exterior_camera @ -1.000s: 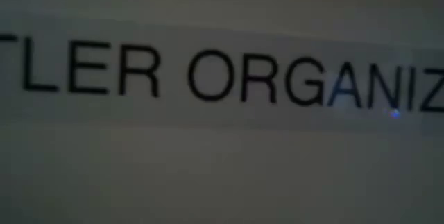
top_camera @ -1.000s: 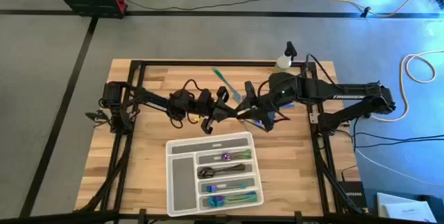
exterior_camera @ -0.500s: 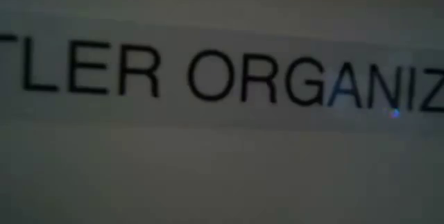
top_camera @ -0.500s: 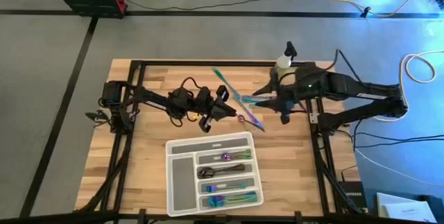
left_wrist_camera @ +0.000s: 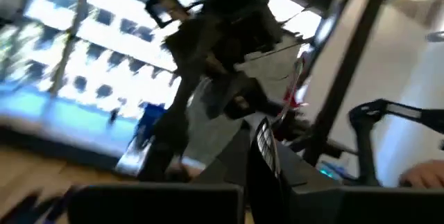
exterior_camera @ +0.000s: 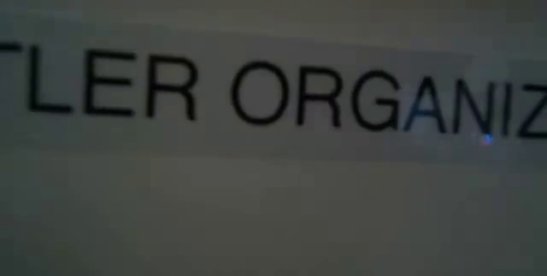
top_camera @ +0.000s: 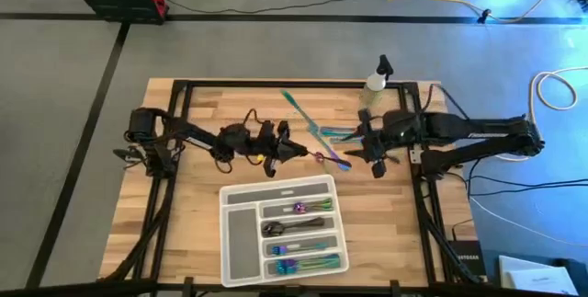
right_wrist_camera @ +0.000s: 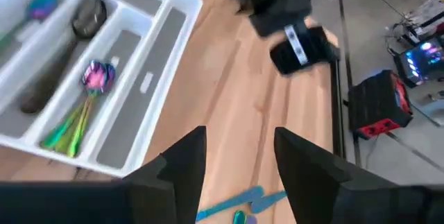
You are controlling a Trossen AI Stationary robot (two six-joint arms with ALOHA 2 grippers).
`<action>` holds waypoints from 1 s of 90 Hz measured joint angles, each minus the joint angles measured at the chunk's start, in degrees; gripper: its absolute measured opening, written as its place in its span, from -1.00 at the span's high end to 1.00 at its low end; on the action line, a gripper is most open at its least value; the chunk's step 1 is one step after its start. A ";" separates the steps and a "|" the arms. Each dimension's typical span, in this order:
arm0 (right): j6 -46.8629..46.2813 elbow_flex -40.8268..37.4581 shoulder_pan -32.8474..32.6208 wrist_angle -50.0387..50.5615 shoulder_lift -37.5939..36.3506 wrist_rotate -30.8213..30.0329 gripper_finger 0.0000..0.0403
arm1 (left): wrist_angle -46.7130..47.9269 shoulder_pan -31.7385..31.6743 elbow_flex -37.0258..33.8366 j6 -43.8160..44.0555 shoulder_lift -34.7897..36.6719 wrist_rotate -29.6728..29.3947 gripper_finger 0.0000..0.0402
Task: Sort silverware
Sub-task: Put the black spoon into the white silverware tray
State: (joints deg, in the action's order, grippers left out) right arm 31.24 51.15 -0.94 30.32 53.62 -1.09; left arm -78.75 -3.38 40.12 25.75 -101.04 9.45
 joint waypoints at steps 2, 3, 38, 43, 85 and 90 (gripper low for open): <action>-0.32 -1.35 -0.58 -0.76 -0.30 -0.80 0.24 | -0.01 0.65 -1.09 0.37 0.43 -1.66 1.00; -0.46 -1.97 -0.90 -1.09 -0.44 -1.04 0.24 | 0.01 1.00 -1.64 0.54 0.68 -2.52 1.00; -9.17 -26.18 -12.40 -35.30 -6.85 -0.64 0.54 | 13.03 13.85 -6.32 0.06 3.23 -29.45 1.00; -14.14 -28.07 -12.39 -37.96 -6.87 -0.22 0.56 | 18.52 15.58 -4.43 -1.02 3.26 -31.83 1.00; -41.15 -36.51 -17.10 -47.43 -5.69 3.24 0.58 | 56.21 27.86 10.49 -3.19 3.15 -46.00 1.00; -41.35 -36.53 -17.10 -47.35 -5.69 2.11 0.58 | 57.10 28.56 10.67 -1.00 3.17 -46.64 1.00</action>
State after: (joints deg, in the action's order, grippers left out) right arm -10.11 14.62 -18.04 -17.02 47.92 1.02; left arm -21.64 25.18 50.78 24.75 -97.86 -37.19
